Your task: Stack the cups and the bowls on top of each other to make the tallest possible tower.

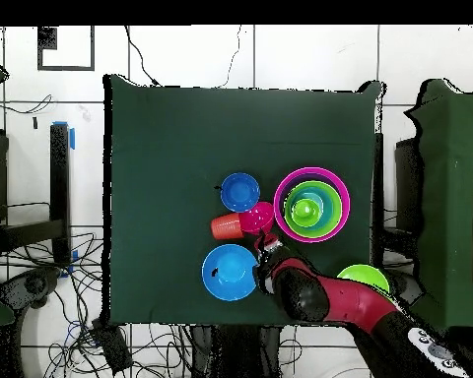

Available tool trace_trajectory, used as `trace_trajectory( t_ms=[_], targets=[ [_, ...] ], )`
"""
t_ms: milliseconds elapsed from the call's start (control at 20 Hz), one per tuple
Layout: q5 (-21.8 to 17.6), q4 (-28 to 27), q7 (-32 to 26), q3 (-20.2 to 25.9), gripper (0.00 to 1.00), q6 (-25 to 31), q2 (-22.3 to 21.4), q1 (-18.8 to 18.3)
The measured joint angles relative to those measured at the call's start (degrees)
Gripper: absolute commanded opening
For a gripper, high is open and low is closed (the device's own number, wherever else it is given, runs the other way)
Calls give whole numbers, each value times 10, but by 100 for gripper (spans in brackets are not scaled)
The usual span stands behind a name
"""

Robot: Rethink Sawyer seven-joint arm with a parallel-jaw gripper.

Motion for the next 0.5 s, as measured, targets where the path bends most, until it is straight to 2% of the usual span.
trace_trajectory(
  t_ms=[500],
  targets=[
    [14,21,0,-1,100,59,-45,-4]
  ],
)
